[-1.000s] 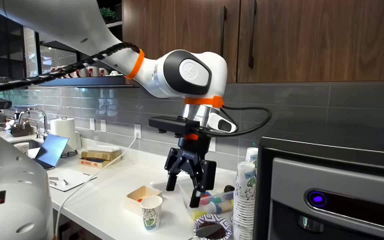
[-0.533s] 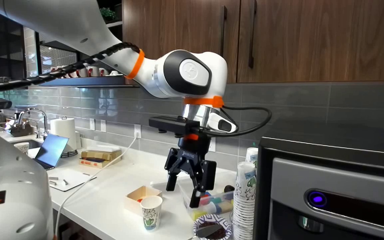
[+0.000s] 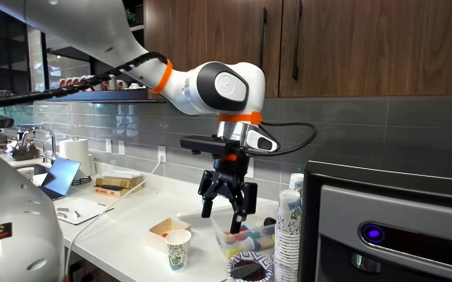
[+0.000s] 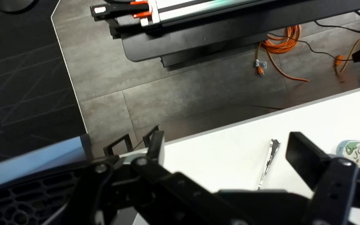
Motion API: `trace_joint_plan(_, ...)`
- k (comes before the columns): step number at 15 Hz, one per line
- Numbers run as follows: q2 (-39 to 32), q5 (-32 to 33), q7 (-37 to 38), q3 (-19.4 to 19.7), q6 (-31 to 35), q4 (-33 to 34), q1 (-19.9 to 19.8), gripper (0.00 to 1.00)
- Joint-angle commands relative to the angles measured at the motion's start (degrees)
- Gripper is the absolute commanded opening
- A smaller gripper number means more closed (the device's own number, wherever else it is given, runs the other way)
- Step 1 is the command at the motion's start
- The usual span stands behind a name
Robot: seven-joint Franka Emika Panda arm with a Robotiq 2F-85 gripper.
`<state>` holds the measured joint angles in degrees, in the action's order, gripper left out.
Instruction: Move the black object from the bowl to the brown box
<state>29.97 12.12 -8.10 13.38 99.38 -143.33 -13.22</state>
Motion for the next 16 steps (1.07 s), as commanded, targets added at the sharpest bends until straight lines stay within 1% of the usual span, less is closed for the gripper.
trace_joint_plan(1,-9.0,-2.3,-0.1,-2.2,2.2,7.4,4.1,1.00)
trace_joint_plan(4,-16.1,-3.6,-0.4,-4.2,4.1,12.8,6.8,1.00)
trace_joint_plan(7,-24.0,-5.5,-0.6,-5.4,7.5,18.6,8.0,1.00)
trace_joint_plan(11,-35.5,-8.2,-2.2,-5.6,15.0,26.7,7.5,1.00)
trace_joint_plan(14,-41.7,-10.5,-4.4,-6.5,20.8,31.2,7.0,1.00)
trace_joint_plan(16,-44.9,-11.2,-5.7,-7.3,23.6,33.7,6.8,1.00)
